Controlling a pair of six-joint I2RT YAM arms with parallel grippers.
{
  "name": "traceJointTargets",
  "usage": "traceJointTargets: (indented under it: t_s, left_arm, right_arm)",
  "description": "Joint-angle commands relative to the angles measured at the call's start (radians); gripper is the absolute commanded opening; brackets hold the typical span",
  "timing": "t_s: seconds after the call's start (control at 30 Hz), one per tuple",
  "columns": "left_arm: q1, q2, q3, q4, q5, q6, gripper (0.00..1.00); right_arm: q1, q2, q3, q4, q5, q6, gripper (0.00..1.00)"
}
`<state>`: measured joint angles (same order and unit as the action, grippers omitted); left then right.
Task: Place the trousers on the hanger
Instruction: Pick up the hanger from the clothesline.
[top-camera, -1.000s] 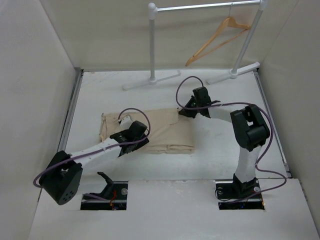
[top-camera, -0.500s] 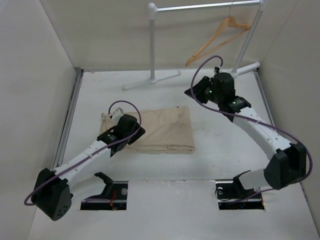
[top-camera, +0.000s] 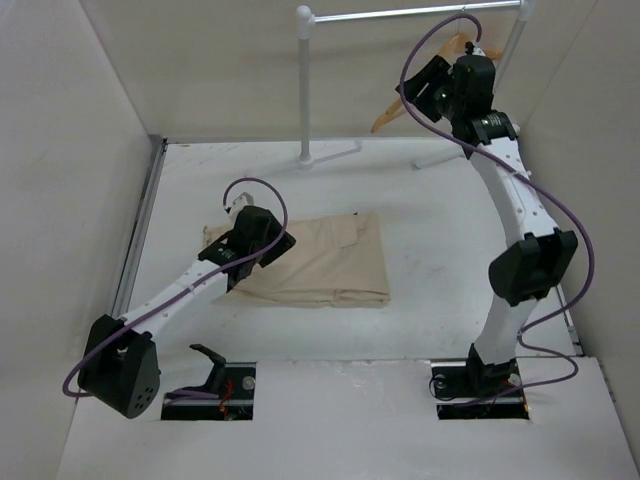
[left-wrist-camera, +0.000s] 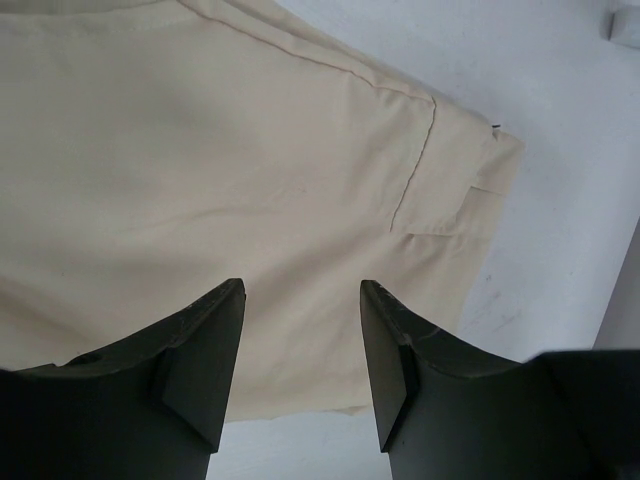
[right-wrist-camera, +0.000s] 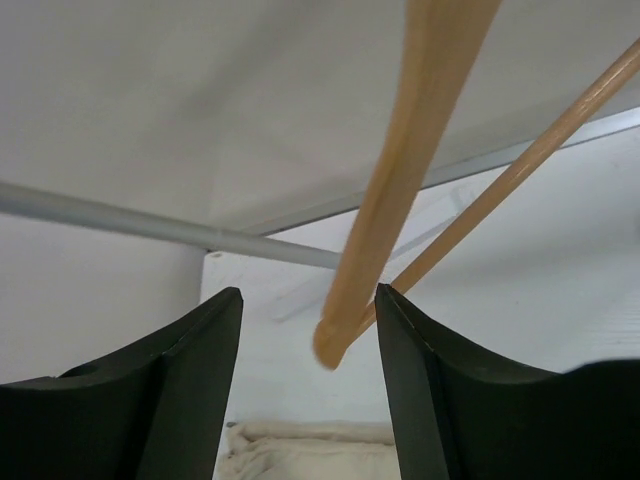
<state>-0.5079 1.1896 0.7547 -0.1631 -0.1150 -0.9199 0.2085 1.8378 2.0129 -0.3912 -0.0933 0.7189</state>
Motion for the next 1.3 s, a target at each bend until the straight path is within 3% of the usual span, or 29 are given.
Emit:
traceJointTargets:
  t_s: [0.0, 0.13, 0.33, 0.6, 0.73, 1.0, 1.27]
  left_arm:
    - [0.025, -0.013, 0.018, 0.033, 0.044, 0.035, 0.48]
    - [0.042, 0.001, 0.018, 0.036, 0.060, 0.046, 0.48]
    - [0.047, 0.031, 0.026, 0.046, 0.069, 0.056, 0.48]
    - [0.053, 0.036, 0.028, 0.045, 0.071, 0.056, 0.48]
    - [0.055, 0.035, 0.041, 0.040, 0.071, 0.056, 0.47]
    - [0.052, 0.033, 0.109, 0.019, 0.066, 0.058, 0.50]
    - [0.045, 0.036, 0.253, -0.003, 0.074, 0.088, 0.50]
  right_arm:
    - [-0.016, 0.096, 0.151, -0.092, -0.006, -0.050, 0.62]
    - [-0.024, 0.172, 0.251, -0.141, -0.002, -0.059, 0.62]
    - [-0.021, 0.224, 0.251, -0.077, -0.054, -0.052, 0.58]
    - [-0.007, 0.213, 0.248, -0.032, -0.059, -0.062, 0.22]
    - [0.001, 0.157, 0.239, -0.032, -0.046, -0.084, 0.14]
    - [0.038, -0.018, 0.146, -0.025, -0.045, -0.171, 0.12]
    - [0.042, -0.169, -0.127, 0.021, -0.065, -0.167, 0.12]
